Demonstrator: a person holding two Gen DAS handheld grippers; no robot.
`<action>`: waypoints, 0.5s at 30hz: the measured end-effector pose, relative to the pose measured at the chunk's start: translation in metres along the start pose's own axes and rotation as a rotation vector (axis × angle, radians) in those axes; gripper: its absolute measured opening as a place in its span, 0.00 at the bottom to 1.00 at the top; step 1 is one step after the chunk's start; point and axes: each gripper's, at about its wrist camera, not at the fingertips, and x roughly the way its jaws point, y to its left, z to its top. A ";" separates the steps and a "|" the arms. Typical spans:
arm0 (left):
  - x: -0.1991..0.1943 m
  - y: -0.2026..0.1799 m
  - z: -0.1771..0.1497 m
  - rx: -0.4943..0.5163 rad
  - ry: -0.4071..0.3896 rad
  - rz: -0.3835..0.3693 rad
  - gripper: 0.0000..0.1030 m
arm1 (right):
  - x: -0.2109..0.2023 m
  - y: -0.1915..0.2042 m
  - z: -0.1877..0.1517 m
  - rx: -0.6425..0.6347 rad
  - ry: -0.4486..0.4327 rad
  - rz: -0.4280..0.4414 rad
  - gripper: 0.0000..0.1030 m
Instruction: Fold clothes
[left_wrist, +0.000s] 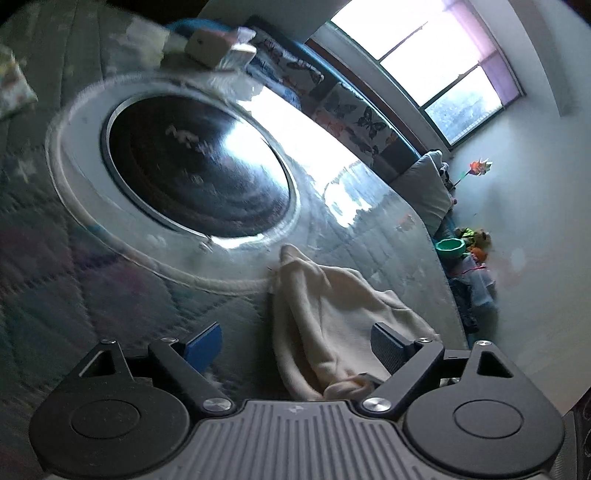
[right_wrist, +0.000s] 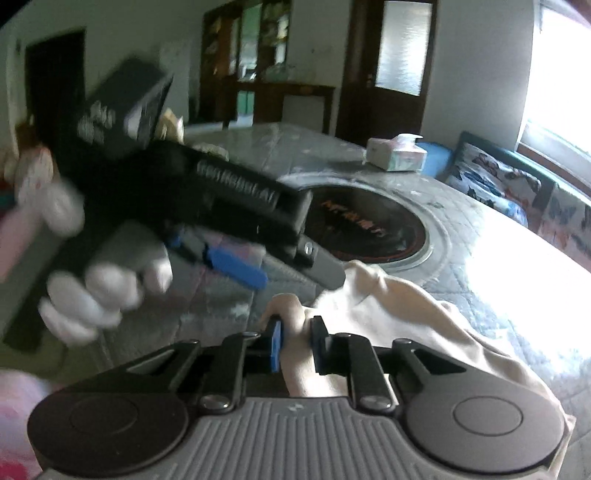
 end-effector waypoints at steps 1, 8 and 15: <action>0.004 -0.001 0.000 -0.020 0.011 -0.011 0.87 | -0.004 -0.004 0.001 0.023 -0.011 0.007 0.14; 0.031 -0.015 -0.001 -0.091 0.042 -0.046 0.62 | -0.018 -0.018 -0.001 0.092 -0.044 0.042 0.13; 0.050 -0.006 -0.003 -0.171 0.080 -0.062 0.21 | -0.022 -0.022 -0.012 0.107 -0.056 0.062 0.16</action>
